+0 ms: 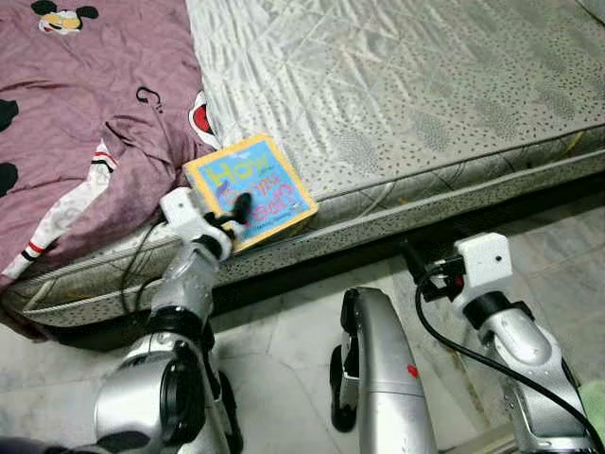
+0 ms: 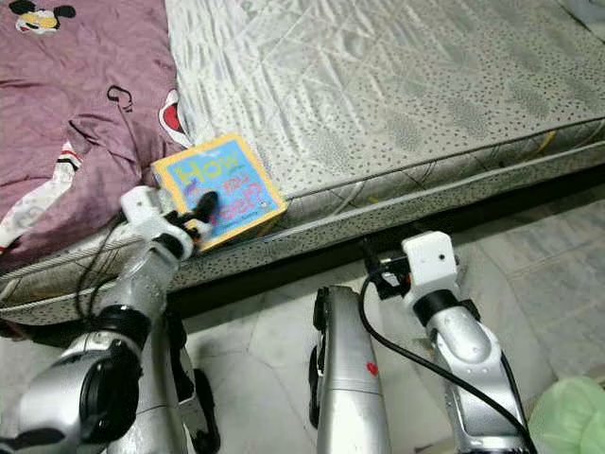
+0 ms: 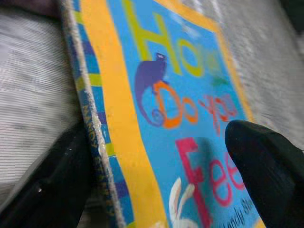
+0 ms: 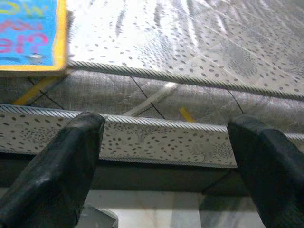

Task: Clean up the room

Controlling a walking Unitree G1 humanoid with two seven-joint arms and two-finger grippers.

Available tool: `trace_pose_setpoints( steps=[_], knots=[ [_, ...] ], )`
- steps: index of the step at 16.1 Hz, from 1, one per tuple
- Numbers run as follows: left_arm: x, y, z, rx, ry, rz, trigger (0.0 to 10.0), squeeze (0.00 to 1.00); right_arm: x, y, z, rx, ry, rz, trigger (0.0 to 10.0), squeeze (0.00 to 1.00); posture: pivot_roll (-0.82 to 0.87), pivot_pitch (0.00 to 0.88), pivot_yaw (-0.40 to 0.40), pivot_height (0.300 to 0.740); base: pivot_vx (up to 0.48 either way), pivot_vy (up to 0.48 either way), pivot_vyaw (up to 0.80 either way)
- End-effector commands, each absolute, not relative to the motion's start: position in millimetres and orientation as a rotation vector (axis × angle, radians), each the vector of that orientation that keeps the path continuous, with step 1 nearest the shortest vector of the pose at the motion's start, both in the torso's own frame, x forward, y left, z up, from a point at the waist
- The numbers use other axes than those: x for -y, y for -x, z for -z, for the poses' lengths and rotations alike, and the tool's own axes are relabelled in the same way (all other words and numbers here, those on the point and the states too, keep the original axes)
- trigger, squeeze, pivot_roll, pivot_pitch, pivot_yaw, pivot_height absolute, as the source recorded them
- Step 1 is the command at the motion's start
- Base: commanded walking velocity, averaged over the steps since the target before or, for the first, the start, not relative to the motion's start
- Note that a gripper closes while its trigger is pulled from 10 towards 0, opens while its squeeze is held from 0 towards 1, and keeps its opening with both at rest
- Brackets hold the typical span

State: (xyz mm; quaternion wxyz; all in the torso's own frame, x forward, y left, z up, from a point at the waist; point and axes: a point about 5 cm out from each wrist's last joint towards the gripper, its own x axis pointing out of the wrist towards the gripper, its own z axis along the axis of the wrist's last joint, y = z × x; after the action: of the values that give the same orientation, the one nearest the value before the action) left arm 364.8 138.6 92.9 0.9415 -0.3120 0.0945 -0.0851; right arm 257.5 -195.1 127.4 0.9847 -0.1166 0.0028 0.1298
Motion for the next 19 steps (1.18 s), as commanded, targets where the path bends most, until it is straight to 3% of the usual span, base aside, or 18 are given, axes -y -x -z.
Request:
trace_pose_setpoints(
  steps=[1,2,3,19],
  knots=[
    [-125.0,-358.1,-79.0,-0.270,0.676,0.230,10.0,0.00,191.9,-255.8,-130.5,0.004,0.246,-0.277,10.0,0.00,-0.20,0.263,-0.034,0.509,0.000,0.000,0.00],
    [-122.8,-358.3,-79.2,-0.272,0.697,0.252,0.7,0.00,190.9,-257.2,-131.1,0.006,0.246,-0.279,10.0,0.00,-0.20,0.259,-0.036,0.509,0.000,0.000,0.00],
    [-121.5,-358.0,-78.5,-0.282,0.707,0.269,0.0,0.00,190.9,-258.1,-131.5,0.009,0.250,-0.281,10.0,0.00,-0.20,0.257,-0.036,0.509,0.000,0.000,0.00],
    [-135.3,-363.6,-87.6,-0.215,0.830,0.280,0.0,0.00,180.1,-275.8,-133.9,0.056,0.275,-0.308,10.0,0.00,-0.17,0.215,-0.033,0.509,0.000,0.000,0.00]
  ],
)
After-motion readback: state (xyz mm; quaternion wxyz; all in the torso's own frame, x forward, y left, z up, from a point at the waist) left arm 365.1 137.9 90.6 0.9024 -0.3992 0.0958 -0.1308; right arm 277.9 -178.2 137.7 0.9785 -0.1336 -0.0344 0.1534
